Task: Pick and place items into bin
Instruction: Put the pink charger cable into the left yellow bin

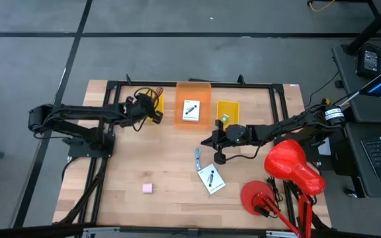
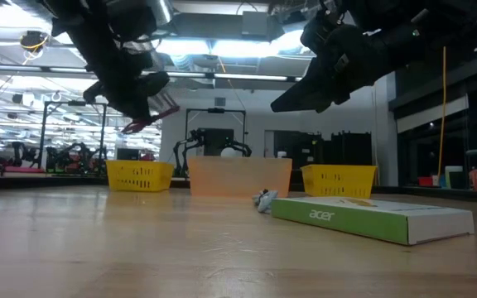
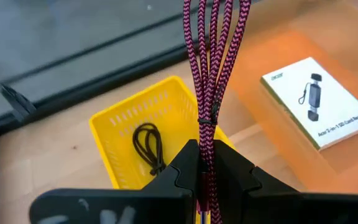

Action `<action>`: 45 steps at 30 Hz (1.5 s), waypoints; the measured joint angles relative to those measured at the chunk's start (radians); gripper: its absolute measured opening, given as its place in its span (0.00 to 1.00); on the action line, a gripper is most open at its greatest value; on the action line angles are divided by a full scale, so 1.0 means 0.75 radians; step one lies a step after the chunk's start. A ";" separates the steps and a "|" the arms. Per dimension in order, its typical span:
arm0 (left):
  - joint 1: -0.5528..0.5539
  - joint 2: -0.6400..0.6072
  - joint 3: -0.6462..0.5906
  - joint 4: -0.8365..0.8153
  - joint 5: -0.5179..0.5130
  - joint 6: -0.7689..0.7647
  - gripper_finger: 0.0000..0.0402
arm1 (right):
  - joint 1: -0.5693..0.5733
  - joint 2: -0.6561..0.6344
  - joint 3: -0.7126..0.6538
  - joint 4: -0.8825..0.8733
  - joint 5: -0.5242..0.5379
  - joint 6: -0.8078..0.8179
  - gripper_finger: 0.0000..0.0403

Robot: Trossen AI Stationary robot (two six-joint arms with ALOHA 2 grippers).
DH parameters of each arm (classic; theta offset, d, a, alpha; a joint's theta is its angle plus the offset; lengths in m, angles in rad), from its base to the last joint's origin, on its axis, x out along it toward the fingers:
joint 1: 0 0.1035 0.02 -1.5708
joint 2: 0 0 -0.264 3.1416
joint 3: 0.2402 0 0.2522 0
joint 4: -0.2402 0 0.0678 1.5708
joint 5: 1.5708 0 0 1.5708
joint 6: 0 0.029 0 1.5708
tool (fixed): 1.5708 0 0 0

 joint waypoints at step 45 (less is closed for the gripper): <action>0.376 0.440 0.239 -0.294 0.445 0.071 0.09 | -0.076 0.001 0.041 0.013 0.000 -0.006 0.00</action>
